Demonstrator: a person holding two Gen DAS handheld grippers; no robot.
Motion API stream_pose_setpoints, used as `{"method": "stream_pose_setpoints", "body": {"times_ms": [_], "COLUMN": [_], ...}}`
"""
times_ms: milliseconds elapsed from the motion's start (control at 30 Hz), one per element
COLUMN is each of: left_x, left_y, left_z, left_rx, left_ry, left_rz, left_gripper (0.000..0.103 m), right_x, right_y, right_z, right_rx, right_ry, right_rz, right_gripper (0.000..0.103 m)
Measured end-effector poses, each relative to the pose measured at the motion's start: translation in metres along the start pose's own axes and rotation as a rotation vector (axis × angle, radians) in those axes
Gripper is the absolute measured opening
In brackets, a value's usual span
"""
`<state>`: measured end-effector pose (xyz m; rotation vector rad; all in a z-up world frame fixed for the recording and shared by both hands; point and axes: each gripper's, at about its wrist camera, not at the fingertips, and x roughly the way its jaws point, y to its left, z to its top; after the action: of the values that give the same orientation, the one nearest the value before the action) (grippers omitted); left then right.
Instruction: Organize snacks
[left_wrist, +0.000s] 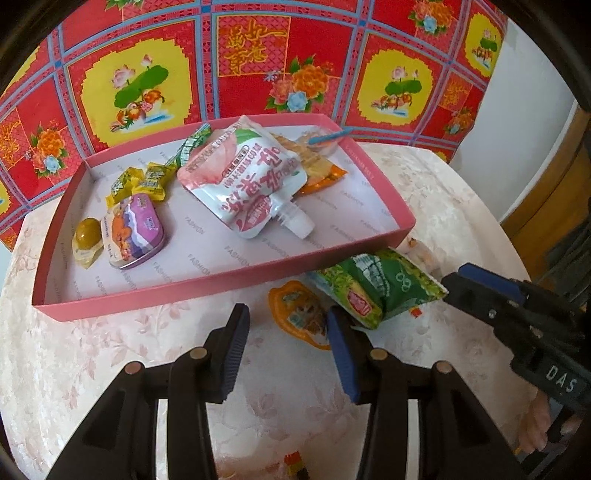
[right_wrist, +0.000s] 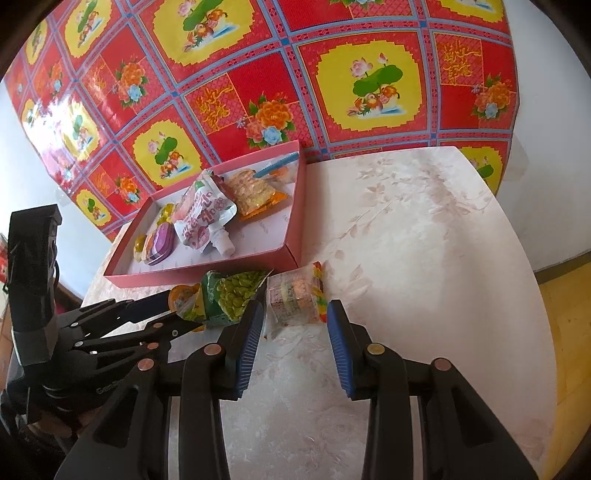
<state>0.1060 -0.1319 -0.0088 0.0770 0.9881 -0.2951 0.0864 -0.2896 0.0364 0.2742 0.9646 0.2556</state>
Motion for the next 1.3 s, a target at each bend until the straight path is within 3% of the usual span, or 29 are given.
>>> {"method": "stream_pose_setpoints", "body": {"times_ms": [333,800,900,1067,1300], "left_x": [0.003,-0.014,-0.021,-0.029,-0.037], "left_y": [-0.002,0.019,0.026,0.034,0.042], "left_z": [0.0,-0.01,-0.013,-0.018,-0.022], "left_rx": [0.034,-0.047,-0.063,-0.083,-0.098], "left_ry": [-0.037,-0.052,-0.06,-0.066,-0.077], "left_rz": [0.021,-0.007,-0.006,-0.007,-0.005], "left_gripper": [0.039,0.039,0.039,0.039,0.039], "right_x": [0.005,0.014,0.017,0.021,0.03], "right_y": [0.001,0.01,0.014,0.021,0.03], "right_z": [0.0,0.001,0.002,0.004,0.008], "right_rx": [-0.018,-0.073,-0.098,-0.143,-0.251], "right_ry": [0.014,0.031,0.029,0.023,0.013], "right_rz": [-0.025,-0.066,-0.083,-0.115,-0.169], "right_gripper": [0.042,0.043,0.043,0.054,0.055]}}
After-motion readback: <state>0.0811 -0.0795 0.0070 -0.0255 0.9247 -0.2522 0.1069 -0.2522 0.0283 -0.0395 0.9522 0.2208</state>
